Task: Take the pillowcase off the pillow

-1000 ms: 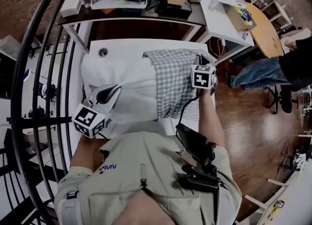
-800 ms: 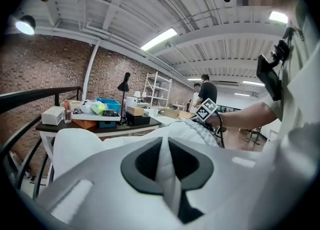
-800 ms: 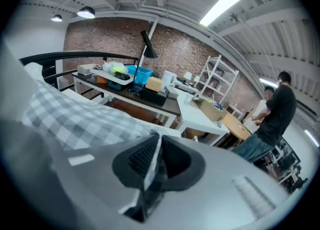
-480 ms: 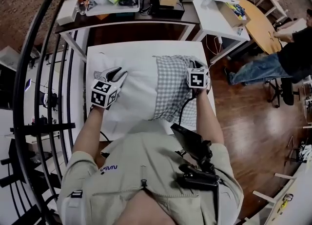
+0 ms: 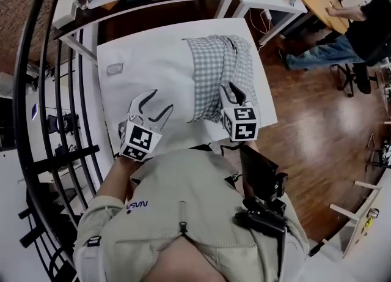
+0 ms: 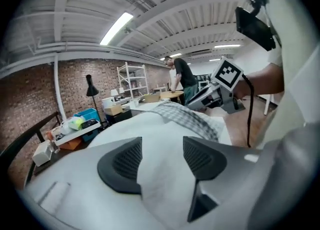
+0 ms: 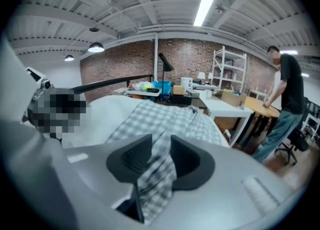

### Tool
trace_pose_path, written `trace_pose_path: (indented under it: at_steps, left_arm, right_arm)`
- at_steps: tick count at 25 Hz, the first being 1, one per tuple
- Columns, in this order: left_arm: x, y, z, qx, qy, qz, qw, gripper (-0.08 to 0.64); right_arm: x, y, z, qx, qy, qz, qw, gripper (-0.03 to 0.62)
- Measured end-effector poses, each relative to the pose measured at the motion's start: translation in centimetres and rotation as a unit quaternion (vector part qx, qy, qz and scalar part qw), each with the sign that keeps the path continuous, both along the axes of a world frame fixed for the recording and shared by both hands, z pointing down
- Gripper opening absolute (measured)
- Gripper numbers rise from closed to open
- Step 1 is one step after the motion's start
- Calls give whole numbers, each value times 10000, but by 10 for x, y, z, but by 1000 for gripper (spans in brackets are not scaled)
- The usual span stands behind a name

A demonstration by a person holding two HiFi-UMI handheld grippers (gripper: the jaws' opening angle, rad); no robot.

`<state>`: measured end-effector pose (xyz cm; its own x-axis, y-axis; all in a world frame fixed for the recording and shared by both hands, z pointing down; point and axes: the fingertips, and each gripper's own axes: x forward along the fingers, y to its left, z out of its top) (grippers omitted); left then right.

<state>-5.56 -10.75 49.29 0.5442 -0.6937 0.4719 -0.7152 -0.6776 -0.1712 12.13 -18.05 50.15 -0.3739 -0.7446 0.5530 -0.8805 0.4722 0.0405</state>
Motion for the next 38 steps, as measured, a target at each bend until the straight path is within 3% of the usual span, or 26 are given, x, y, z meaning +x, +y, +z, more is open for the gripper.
trace_pose_path:
  at_steps: [4,10,11,13,14,16,21,26,29,32,33,35,38]
  left_arm:
    - [28,40,46,-382,-275,472,9978,283]
    - [40,37,103,-514,-1124,839,9888,298]
    - [40,33,108,-473,-1255,815,9876,294]
    - [38,26,110,-398,-1371,734,9870,206]
    - [37,24,106,-379,-1336,689,9879,151]
    - [37,21,93,-343,-1127,589,9913,61]
    - [24,0,33,-70,-273,148,9995,26]
    - [0,-29,-26,221,295,-151,9992,26]
    - [-7,-34,-32,162,539,-280,9980,25]
    - [-43,-40,-26,-8,897,-945,9915,19]
    - [-55,-40,-25,-38,898,-1049,9904,18]
    - [-64,-37,-23,-49,656,-879,9940,20]
    - [-48,-22,-3,-309,376,-396,9980,23]
  right_arm:
    - [-9,62,35,-498,-60,16,9987,137]
    - [-27,104,93,-1228,-2,103,9924,172]
    - [-31,104,102,-1296,21,118,9915,172]
    - [-37,102,114,-1340,142,128,9908,158]
    - [-38,101,116,-1300,219,138,9912,80]
    - [-36,98,112,-1140,326,171,9928,18]
    - [-11,82,65,-320,760,374,9959,11]
    - [44,56,22,487,1249,970,9862,5]
    - [89,41,15,592,1570,1522,9740,5]
    - [184,42,22,263,1643,2693,9486,2]
    - [214,46,24,113,1575,2901,9439,2]
    - [244,54,25,-20,1502,2887,9455,3]
    - [228,55,24,32,1185,2514,9606,3]
